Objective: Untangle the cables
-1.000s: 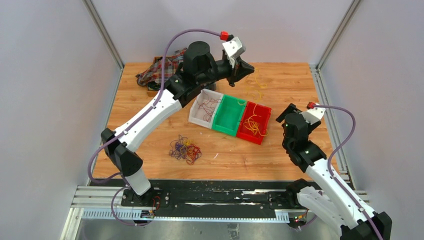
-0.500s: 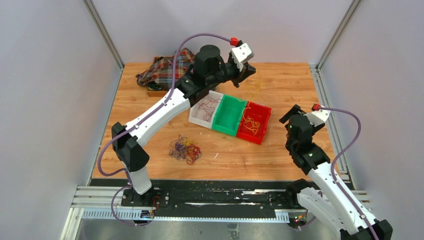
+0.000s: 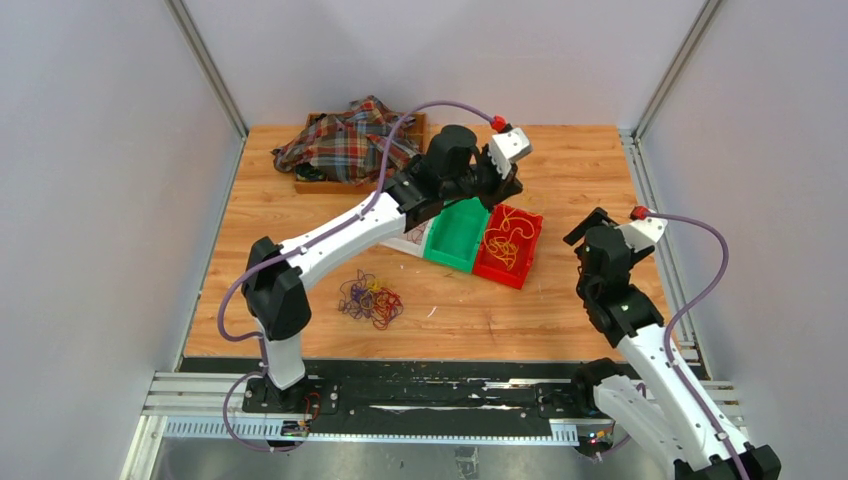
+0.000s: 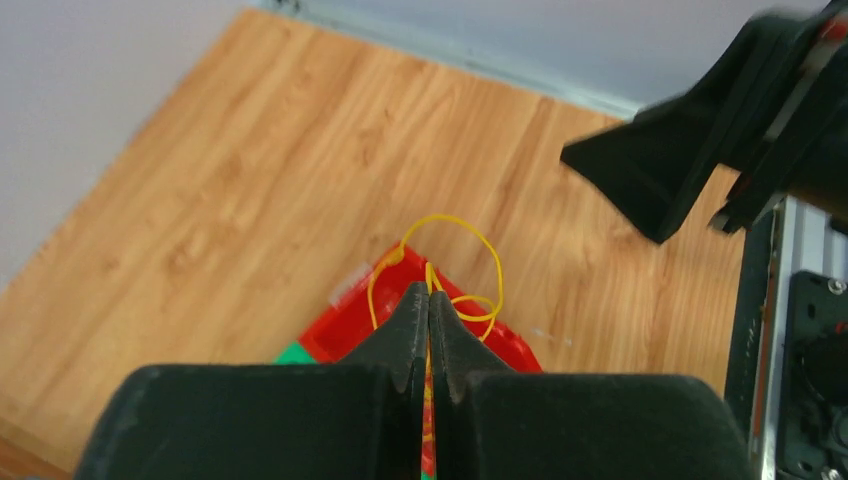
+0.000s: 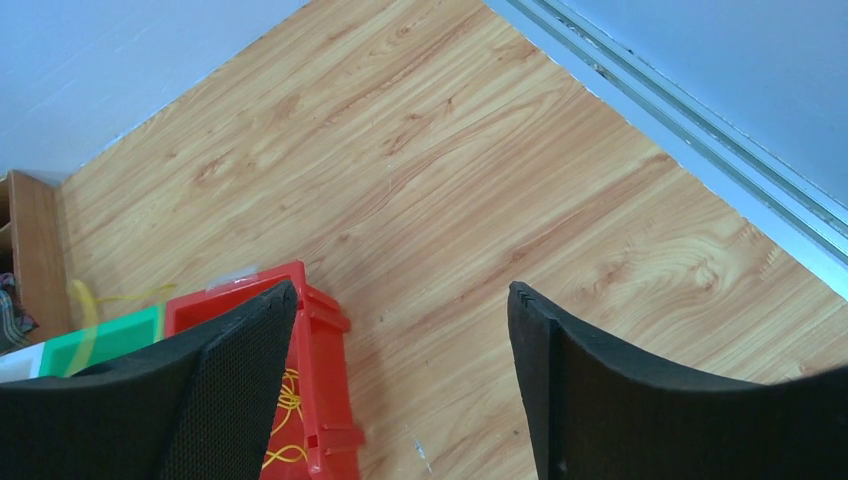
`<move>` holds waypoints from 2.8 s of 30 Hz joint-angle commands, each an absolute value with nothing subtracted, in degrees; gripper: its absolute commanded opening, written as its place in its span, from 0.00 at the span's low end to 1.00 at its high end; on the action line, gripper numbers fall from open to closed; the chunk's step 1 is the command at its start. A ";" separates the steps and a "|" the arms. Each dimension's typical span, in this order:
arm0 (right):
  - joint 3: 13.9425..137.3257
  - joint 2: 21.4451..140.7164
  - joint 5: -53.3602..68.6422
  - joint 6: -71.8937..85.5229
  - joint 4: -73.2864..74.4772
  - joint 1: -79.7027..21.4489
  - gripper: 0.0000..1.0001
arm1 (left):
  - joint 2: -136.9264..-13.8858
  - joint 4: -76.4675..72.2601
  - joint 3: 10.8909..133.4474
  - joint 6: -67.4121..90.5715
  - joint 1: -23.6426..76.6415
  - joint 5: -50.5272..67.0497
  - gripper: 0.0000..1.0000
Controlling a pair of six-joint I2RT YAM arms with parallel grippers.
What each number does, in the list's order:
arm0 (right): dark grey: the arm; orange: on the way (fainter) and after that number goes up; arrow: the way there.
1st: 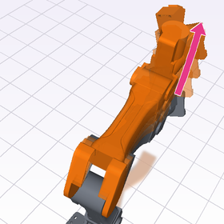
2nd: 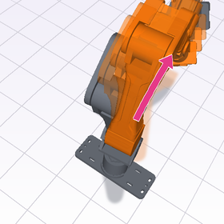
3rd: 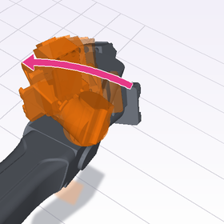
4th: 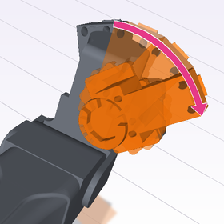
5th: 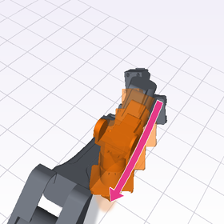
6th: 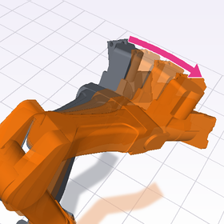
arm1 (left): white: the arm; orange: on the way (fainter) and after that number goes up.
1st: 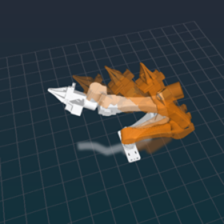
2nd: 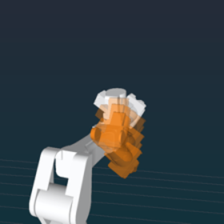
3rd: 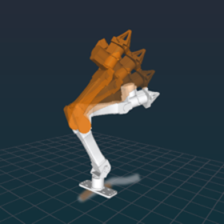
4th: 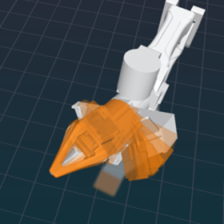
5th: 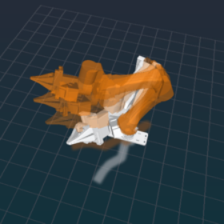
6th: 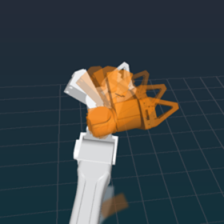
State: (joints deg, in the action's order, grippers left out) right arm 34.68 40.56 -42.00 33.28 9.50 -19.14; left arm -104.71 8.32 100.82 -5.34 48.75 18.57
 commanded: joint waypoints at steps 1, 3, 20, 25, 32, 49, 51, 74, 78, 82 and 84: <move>36.52 40.77 -41.60 33.33 10.40 -17.47 0.77 | -105.25 6.94 95.75 -1.50 49.52 17.43 0.00; 36.15 41.08 -41.31 33.77 10.22 -17.10 0.77 | -105.76 6.56 94.23 -1.68 50.24 17.53 0.00; 34.51 40.87 -39.76 33.70 9.04 -14.28 0.77 | -117.63 11.21 96.35 -19.30 51.06 8.46 0.00; 34.18 41.47 -38.76 34.19 8.73 -13.55 0.77 | -119.52 12.55 96.97 -21.49 51.36 5.96 0.00; 34.18 42.01 -38.23 33.81 8.61 -13.25 0.77 | -123.23 14.47 101.67 -20.67 51.50 9.67 0.00; 37.85 45.76 -29.13 29.62 6.60 -12.92 0.83 | -121.17 41.47 116.60 -28.19 49.62 10.40 0.93; 39.87 47.25 -27.23 29.77 8.52 -12.90 0.83 | -118.68 43.04 117.21 -27.92 48.33 11.23 0.95; 46.12 66.29 -28.34 32.73 6.45 -41.58 0.80 | -78.65 43.78 61.73 -25.15 22.71 26.73 0.79; 43.80 64.45 -30.13 33.98 5.52 -43.50 0.80 | -76.71 34.72 54.91 -18.30 22.76 24.35 0.75; 42.80 62.86 -31.75 34.44 6.49 -43.52 0.80 | -76.23 30.66 51.07 -13.84 22.85 21.90 0.71; 42.32 62.30 -31.98 34.40 5.98 -43.55 0.80 | -76.37 29.91 50.02 -13.42 22.90 20.02 0.69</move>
State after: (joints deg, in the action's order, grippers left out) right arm 43.55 64.05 -28.45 33.12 7.11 -42.81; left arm -77.93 36.60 51.53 -18.61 22.74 23.07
